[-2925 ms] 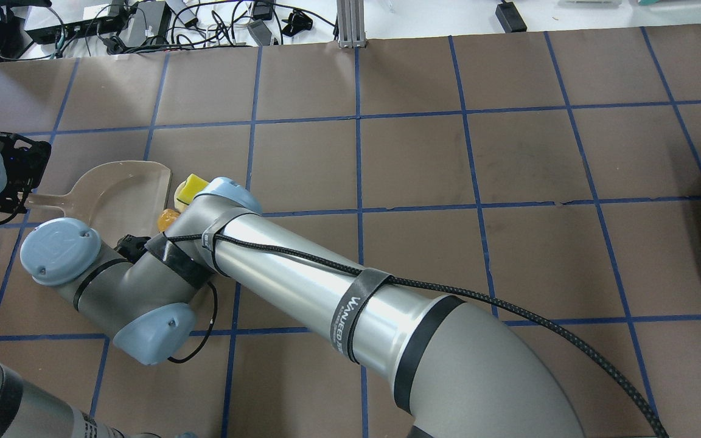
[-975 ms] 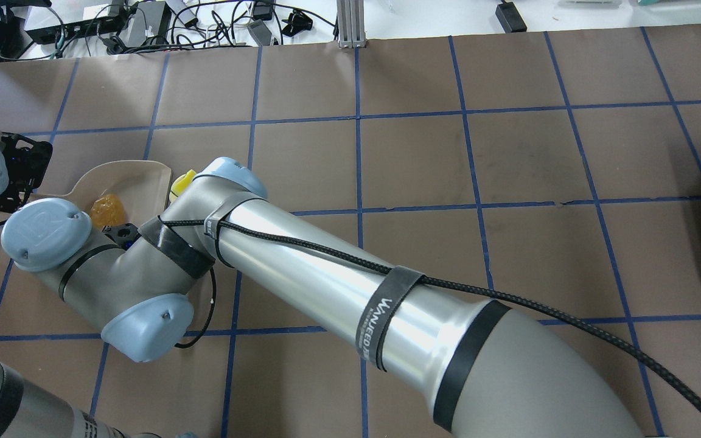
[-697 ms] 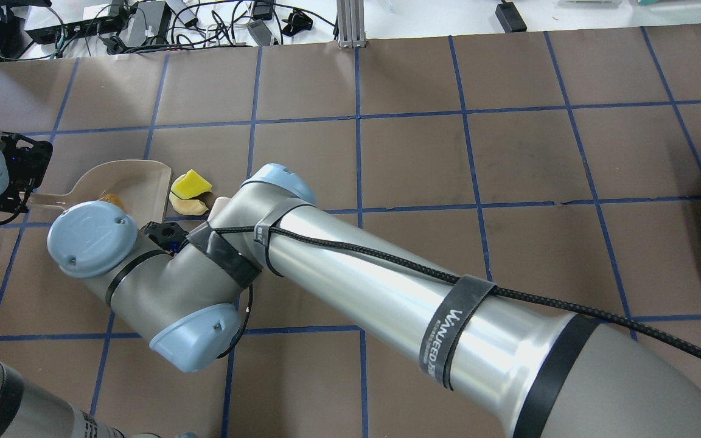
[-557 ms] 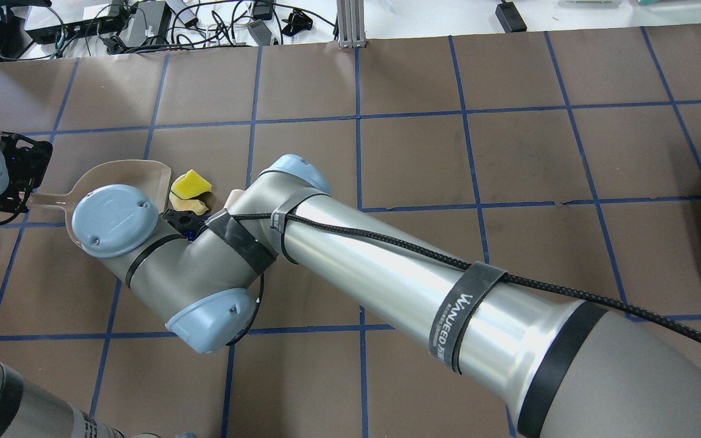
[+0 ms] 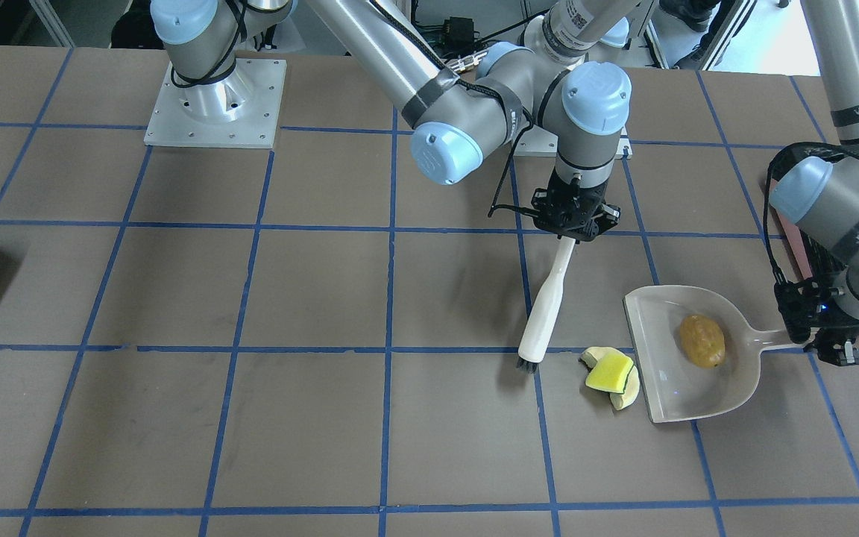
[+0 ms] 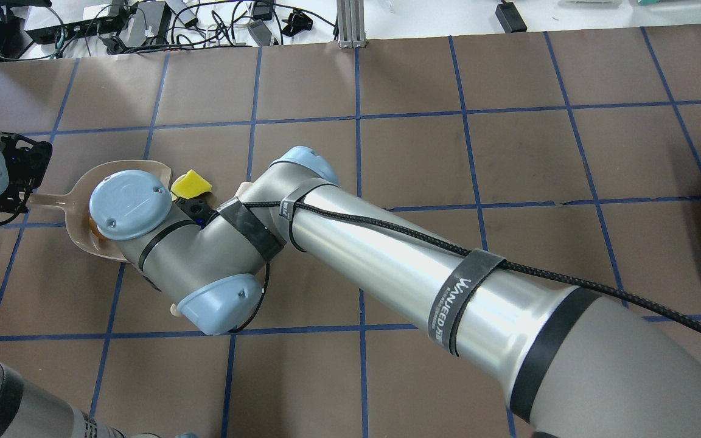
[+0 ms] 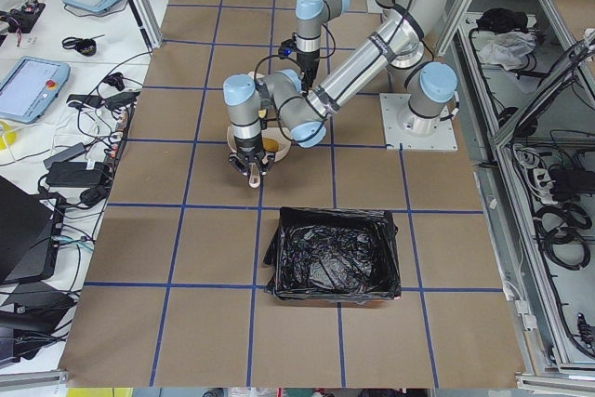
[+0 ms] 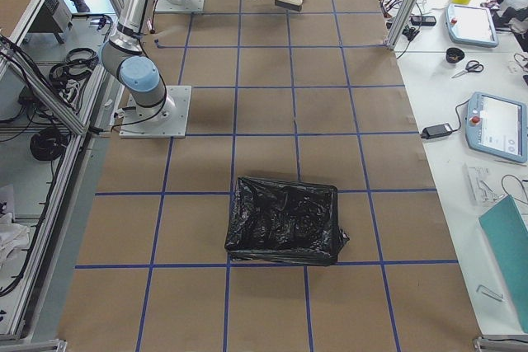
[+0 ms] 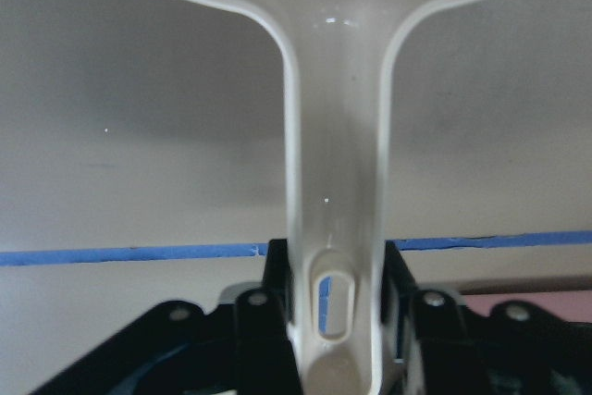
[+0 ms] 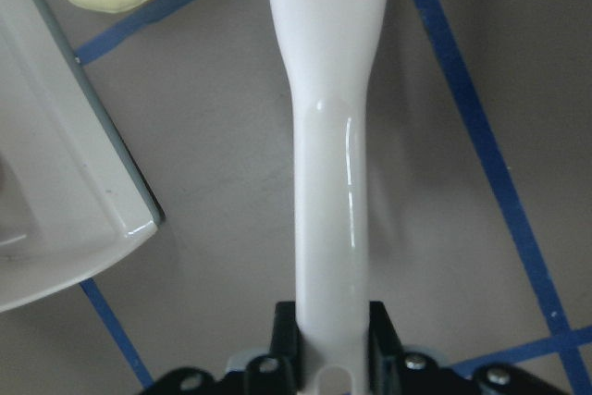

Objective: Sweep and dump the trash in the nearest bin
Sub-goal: 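Keep sweeping the lemon and potato into the dustpan with the right gripper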

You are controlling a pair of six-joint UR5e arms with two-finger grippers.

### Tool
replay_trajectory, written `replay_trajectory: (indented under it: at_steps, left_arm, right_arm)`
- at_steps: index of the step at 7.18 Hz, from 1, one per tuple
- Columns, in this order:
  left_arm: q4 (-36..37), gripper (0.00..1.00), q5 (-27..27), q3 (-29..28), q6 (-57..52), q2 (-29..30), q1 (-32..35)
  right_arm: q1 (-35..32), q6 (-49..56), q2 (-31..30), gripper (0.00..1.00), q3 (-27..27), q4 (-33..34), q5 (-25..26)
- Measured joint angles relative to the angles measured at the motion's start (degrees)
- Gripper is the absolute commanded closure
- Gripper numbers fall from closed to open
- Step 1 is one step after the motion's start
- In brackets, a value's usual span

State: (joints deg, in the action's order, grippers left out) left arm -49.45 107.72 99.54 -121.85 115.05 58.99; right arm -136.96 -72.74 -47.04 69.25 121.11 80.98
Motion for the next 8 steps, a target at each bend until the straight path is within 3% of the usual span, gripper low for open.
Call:
replay_trajectory:
  at_steps: [8]
  left_arm:
    - [1.2,1.0,1.4,0.1,-0.1,0.3,1.4]
  right_arm:
    - [0.0,6.1,4.8,1.0,-5.0,-1.4,-2.2]
